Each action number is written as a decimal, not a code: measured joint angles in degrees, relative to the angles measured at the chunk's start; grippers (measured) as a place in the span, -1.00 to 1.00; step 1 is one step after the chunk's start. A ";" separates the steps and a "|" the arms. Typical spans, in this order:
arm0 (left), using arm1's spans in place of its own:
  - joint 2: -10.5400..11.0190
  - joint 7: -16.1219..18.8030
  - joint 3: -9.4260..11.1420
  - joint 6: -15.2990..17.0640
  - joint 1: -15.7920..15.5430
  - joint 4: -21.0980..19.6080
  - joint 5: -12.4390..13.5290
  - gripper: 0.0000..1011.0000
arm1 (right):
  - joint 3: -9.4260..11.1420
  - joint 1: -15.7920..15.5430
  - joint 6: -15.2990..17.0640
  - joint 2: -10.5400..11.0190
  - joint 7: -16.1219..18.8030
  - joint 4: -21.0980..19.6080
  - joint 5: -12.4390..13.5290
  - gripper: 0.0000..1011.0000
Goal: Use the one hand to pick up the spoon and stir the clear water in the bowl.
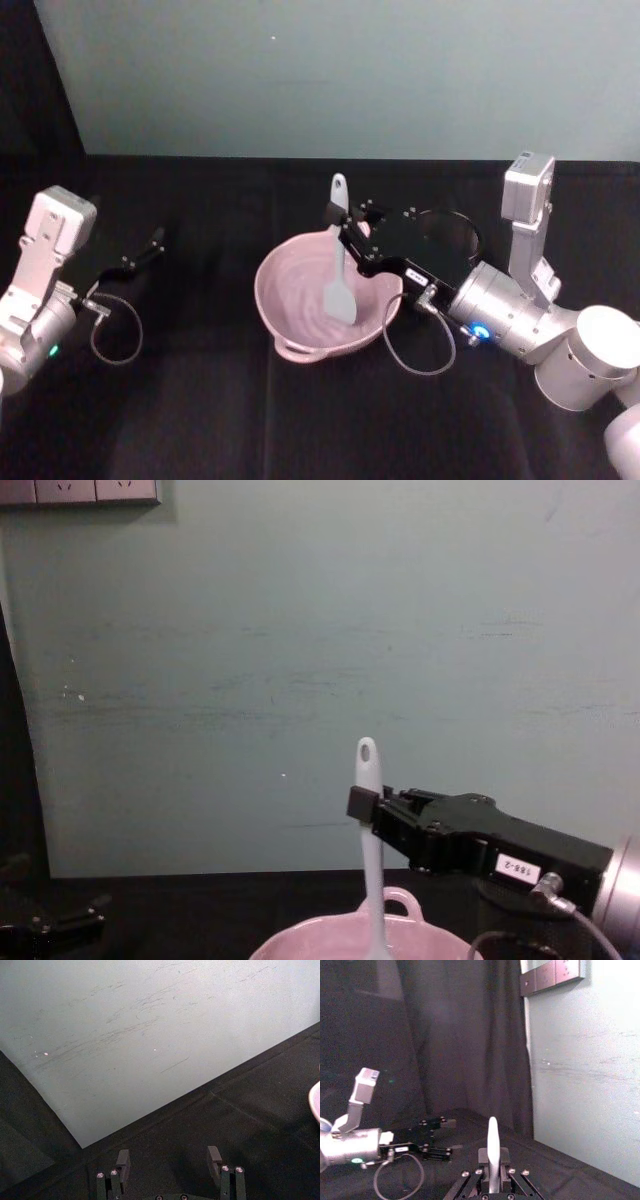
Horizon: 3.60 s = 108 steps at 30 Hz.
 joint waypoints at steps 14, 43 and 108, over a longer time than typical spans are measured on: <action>0.00 0.00 0.00 0.00 0.00 0.00 0.00 1.00 | -3.96 3.95 1.44 -2.46 0.30 3.91 1.39 -0.75; 0.00 0.00 0.00 0.00 0.00 0.00 0.00 1.00 | -0.98 9.27 -8.60 -5.65 -3.12 14.41 -4.68 -0.75; 0.00 0.00 0.00 0.00 0.00 0.00 0.00 1.00 | 1.27 4.80 -5.96 -3.50 -1.56 8.37 -3.58 -0.75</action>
